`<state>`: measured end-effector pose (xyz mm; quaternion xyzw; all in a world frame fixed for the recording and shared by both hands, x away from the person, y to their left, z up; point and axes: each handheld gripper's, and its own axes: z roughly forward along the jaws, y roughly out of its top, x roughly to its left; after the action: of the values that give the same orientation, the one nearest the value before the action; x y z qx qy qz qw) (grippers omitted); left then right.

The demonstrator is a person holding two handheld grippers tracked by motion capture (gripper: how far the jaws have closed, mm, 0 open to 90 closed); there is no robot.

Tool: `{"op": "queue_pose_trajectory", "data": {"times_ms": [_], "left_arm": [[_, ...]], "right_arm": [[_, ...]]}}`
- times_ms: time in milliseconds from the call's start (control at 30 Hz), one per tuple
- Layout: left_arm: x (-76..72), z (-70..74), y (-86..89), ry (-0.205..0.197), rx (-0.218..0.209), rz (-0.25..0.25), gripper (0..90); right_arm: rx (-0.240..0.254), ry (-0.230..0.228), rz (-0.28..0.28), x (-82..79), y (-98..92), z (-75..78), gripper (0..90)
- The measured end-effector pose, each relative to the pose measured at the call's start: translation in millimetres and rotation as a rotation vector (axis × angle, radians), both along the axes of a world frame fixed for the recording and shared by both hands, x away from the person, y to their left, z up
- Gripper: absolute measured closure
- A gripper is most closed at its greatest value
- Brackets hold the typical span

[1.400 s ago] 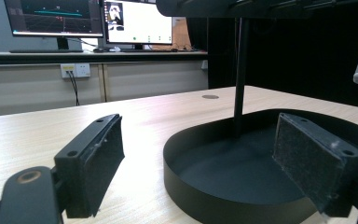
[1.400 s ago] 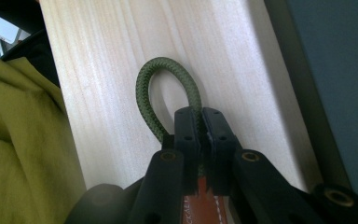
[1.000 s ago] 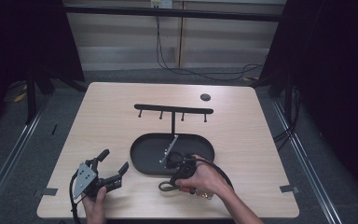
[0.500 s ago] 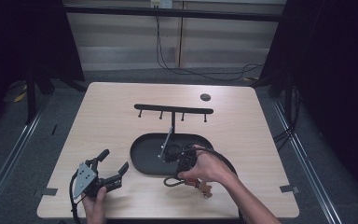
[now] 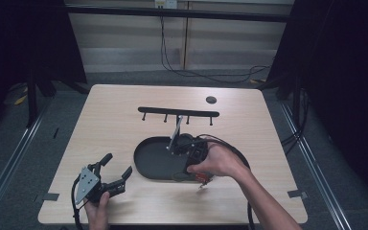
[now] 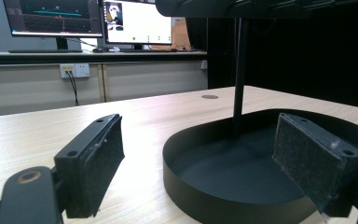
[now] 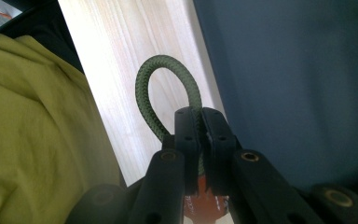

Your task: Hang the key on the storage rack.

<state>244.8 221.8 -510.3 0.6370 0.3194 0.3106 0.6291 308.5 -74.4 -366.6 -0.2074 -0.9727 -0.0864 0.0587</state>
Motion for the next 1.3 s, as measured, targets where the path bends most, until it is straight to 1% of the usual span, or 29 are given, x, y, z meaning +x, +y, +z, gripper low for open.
{"op": "queue_pose_trajectory", "data": {"times_ms": [67,100,200,267,300,400,433,633,667,700,833,967,1033,1067,1133,1233,1300], "left_arm": [[0.0,0.0,0.0,0.001,0.0,0.0,15.8],[0.0,0.0,-0.1,0.0,-0.002,0.0,15.7],[0.0,0.0,0.0,0.0,-0.001,0.0,15.7],[0.0,0.0,-0.1,0.0,-0.002,0.0,15.8],[0.0,0.0,-0.1,0.0,-0.002,0.0,15.7],[0.0,0.0,-0.1,0.0,-0.002,0.0,15.7],[0.0,0.0,0.0,0.0,-0.002,0.0,15.8],[0.0,0.0,0.0,0.0,0.0,0.0,15.7],[0.0,0.0,-0.1,0.0,-0.002,0.0,15.7],[0.0,0.0,-0.1,0.0,-0.002,0.0,15.7],[0.0,0.0,-0.1,0.0,-0.002,0.0,15.7],[0.0,0.0,0.0,0.0,0.0,0.0,15.7],[0.0,0.0,-0.1,0.0,-0.002,0.0,15.7],[0.0,0.0,-0.1,0.0,-0.002,0.0,15.7],[0.0,0.0,0.0,0.0,0.001,0.0,15.7],[0.0,0.0,0.0,0.0,0.001,0.0,15.7],[0.0,0.0,0.0,0.001,-0.001,0.0,15.7]], "right_arm": [[0.004,0.001,-0.001,2.8,-2.6,4.1,85.9],[-0.006,0.002,-0.001,3.9,-3.3,6.6,85.9],[-0.011,0.005,0.003,6.9,-4.2,9.9,85.9],[-0.028,0.017,0.002,7.7,-3.5,13.1,85.8],[-0.015,0.012,0.004,8.5,-3.5,14.2,85.8],[-0.016,0.007,0.01,10.7,-2.5,19.9,85.8],[-0.021,0.012,0.005,11.2,-2.0,22.7,85.8],[-0.016,-0.011,0.005,19.2,-0.7,37.2,85.8],[-0.021,-0.011,-0.005,20.2,-0.6,39.5,85.8],[-0.03,-0.017,-0.001,22.0,-0.8,42.0,85.8],[-0.019,-0.037,0.009,25.7,-1.4,52.2,85.8],[-0.029,-0.045,0.002,30.8,-2.4,62.3,85.8],[-0.028,-0.058,-0.001,34.3,-2.8,66.4,85.8],[-0.027,-0.065,-0.006,36.2,-3.0,68.9,85.7],[-0.004,-0.079,-0.025,40.3,-3.3,72.8,85.7],[-0.002,-0.089,-0.031,45.7,-3.2,77.5,85.7],[-0.002,-0.073,-0.029,48.8,-2.7,79.7,85.7]]}}
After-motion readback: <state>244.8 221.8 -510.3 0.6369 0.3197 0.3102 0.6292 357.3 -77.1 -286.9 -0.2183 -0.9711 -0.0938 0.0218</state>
